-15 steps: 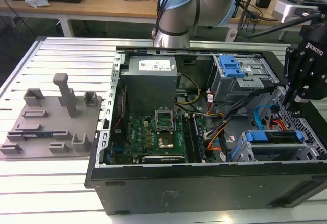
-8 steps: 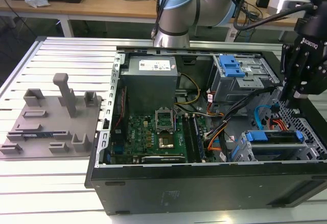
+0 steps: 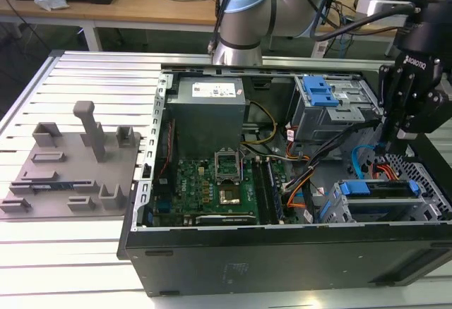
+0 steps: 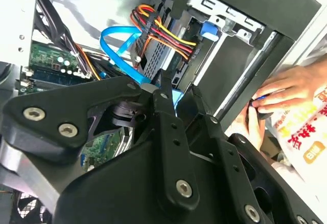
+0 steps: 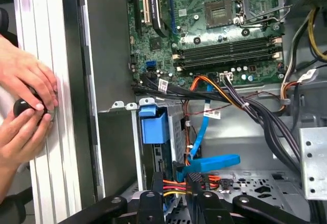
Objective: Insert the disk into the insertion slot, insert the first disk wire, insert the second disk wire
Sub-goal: 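Insert the second disk wire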
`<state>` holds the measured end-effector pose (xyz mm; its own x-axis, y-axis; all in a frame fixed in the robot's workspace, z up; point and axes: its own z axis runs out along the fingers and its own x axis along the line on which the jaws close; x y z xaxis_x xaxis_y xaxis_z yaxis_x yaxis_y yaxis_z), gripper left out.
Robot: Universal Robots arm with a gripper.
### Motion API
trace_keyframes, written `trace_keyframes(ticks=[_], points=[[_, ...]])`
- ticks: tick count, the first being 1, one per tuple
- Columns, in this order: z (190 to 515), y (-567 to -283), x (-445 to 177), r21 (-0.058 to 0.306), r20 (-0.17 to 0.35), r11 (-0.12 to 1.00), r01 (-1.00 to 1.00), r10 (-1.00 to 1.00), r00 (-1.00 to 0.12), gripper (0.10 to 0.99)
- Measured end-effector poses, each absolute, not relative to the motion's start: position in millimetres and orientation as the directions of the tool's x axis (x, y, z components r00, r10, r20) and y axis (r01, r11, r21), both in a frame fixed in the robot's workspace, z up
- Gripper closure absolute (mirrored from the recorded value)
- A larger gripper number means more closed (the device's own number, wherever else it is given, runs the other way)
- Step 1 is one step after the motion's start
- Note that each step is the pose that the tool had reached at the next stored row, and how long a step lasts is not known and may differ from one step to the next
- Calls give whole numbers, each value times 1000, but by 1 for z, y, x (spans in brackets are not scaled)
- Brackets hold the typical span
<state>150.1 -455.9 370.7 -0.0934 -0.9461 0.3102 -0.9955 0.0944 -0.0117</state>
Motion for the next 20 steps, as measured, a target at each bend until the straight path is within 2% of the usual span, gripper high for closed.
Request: trace_keyframes(ticks=[10,11,13,20], points=[[367,-452,144,-13,324,94,-995,-942,-93,769],[367,-452,144,-13,324,94,-995,-941,-93,784],[366,-451,144,-13,325,94,-995,-941,-93,918],[360,-451,144,-14,325,94,-995,-941,-93,922]])
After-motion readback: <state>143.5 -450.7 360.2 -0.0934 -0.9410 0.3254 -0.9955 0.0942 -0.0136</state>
